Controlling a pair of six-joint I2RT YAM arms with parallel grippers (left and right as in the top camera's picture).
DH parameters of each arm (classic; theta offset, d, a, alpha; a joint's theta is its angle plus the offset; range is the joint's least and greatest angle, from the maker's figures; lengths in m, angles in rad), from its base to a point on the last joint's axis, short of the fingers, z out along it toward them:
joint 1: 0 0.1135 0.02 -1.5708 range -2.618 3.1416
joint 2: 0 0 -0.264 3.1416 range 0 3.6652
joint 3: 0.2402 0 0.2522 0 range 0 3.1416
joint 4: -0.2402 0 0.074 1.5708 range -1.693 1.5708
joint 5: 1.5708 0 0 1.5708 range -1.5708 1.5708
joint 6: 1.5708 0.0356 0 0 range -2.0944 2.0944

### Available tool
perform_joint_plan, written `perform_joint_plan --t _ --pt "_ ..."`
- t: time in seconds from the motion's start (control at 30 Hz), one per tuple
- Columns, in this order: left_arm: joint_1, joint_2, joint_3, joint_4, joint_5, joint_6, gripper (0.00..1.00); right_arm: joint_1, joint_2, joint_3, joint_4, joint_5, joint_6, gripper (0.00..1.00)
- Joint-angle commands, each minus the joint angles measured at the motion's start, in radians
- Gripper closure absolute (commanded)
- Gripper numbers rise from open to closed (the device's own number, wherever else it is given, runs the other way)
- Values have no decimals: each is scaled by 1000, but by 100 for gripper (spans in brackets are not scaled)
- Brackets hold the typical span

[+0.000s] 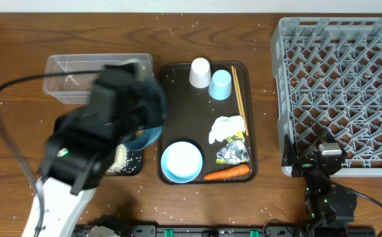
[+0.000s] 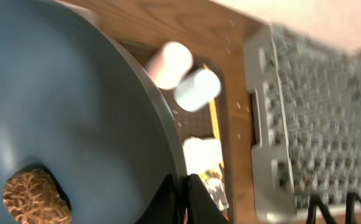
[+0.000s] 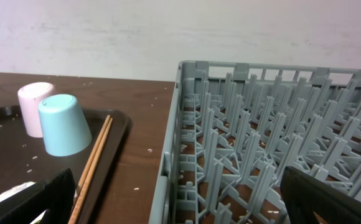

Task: Sort waste into correct bins and load items into the dishwasher rack
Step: 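Tilt the teal plate to dump food scraps onto the black tray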

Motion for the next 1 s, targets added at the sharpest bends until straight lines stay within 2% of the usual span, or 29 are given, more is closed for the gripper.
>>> perform_joint_plan --t 0.0,0.13,0.23,0.53,0.73,0.97 --pt "160 -64 -71 5 188 -16 94 -8 -3 -1 -5 -1 -2 1" --pt "373 -101 -179 33 412 6 94 -8 -3 -1 -5 -1 -2 1" --pt "539 -98 -263 92 645 51 94 -8 -3 -1 -5 -1 -2 1" --pt "901 -15 -388 227 1142 138 94 -8 -3 -1 -5 -1 -2 1" --pt "1035 73 -388 227 1338 195 94 -8 -3 -1 -5 -1 -2 1" --pt "1118 196 -388 224 1419 179 94 -8 -3 -1 -5 -1 -2 1"
